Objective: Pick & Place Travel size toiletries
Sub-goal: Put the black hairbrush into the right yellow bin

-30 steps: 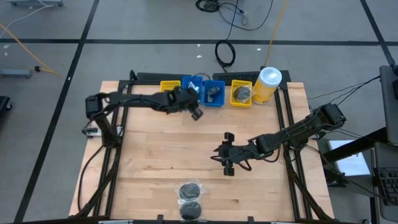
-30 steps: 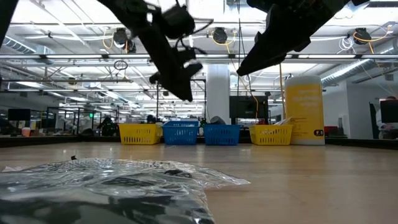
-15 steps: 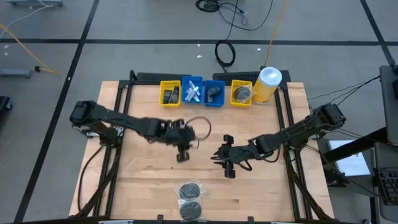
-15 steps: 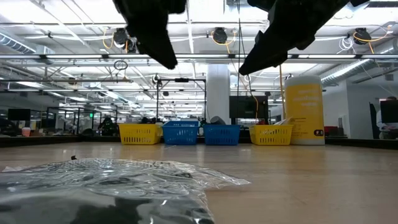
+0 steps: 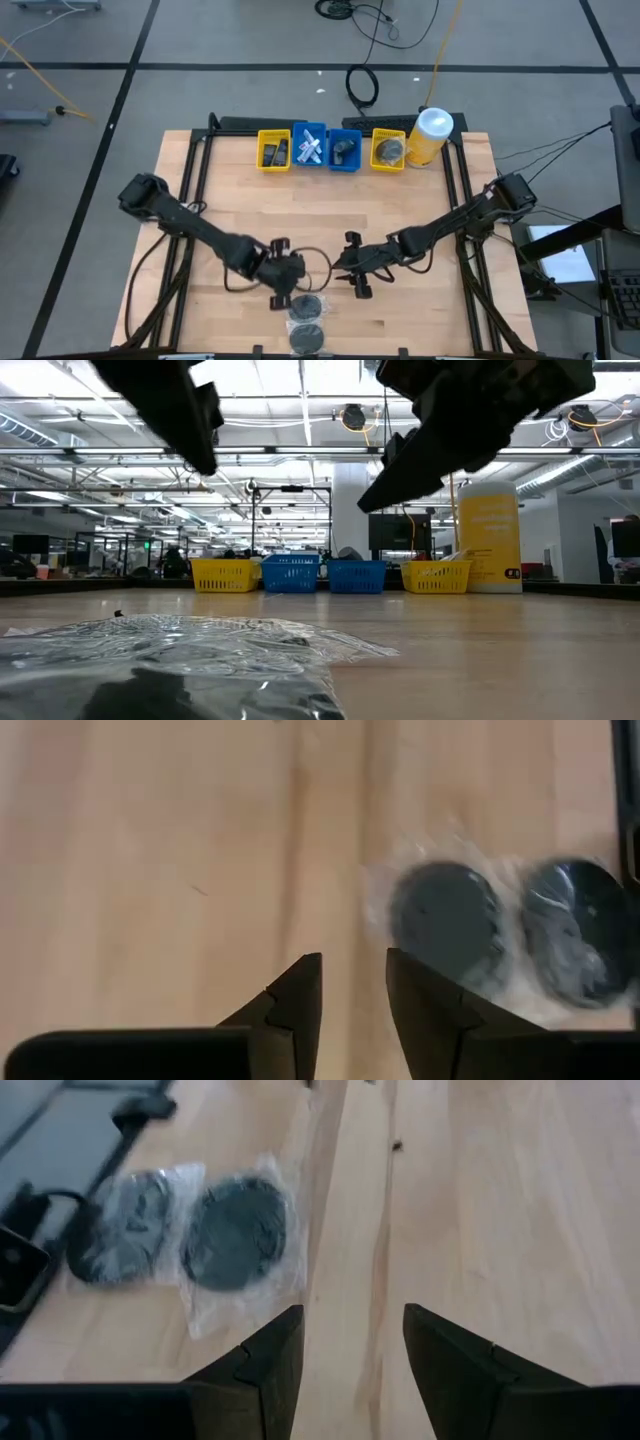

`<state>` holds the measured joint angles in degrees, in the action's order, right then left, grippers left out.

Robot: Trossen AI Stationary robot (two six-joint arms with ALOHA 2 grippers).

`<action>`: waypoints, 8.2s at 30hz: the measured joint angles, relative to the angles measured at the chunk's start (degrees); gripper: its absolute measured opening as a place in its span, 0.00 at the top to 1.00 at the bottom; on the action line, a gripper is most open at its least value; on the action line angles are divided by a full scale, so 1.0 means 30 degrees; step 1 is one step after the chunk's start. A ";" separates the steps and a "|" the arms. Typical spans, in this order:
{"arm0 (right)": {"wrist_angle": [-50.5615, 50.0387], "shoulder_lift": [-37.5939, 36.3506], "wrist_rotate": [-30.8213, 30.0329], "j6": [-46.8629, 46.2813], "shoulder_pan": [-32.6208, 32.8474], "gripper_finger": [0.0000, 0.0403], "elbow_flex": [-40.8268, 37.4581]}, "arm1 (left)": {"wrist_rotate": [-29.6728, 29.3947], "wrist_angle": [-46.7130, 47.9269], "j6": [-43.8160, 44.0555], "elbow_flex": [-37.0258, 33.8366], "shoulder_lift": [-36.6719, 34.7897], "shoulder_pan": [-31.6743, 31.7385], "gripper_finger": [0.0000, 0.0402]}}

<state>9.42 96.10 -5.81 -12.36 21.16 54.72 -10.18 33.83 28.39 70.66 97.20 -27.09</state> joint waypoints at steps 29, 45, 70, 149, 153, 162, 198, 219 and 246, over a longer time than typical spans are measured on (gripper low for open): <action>0.1359 0.1738 -0.0020 0.0376 0.0652 0.59 0.0005 | 0.2128 -0.3662 0.3152 0.0092 0.5683 -0.2187 0.72; 0.0139 0.1753 0.0042 0.0306 0.0732 0.59 0.0008 | 0.0114 -0.3292 0.2902 0.0044 0.5946 -0.1132 0.72; 0.4664 0.5643 0.0397 -0.1140 0.0222 0.63 0.0029 | -0.0477 -0.3956 0.1716 -0.0003 0.5983 -0.0809 0.72; -1.4079 -0.7106 -1.4812 -0.2744 -1.0513 1.00 0.0000 | -0.7762 -0.0562 0.2598 0.0005 0.2908 -0.0663 0.72; -1.3705 -0.7114 -1.5548 -0.3021 -1.1411 1.00 -0.0171 | -0.7785 -0.0417 0.2663 0.0005 0.2908 -0.0597 0.72; -1.0322 -0.7099 -1.5534 -0.2708 -1.3034 1.00 -0.2433 | -0.7792 -0.0314 0.2707 0.0005 0.2908 -0.0583 0.72; -0.4630 -0.6997 -1.4312 -0.3116 -1.5459 1.00 -0.5219 | -0.7799 -0.0351 0.2744 0.0005 0.2907 -0.0459 0.72; -0.4637 -0.6990 -1.3986 -0.2098 -1.5621 0.72 -0.5267 | -0.7794 -0.0358 0.2773 0.0005 0.2908 -0.0459 0.72; -0.3712 -0.9999 -0.7007 -0.0561 -0.9663 0.68 -0.5260 | 0.1139 -0.4335 0.3991 0.0005 0.2935 -0.3778 0.72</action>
<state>-1.72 66.11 -26.83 -14.04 -7.83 38.94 -6.77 20.82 40.36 70.67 106.01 -38.43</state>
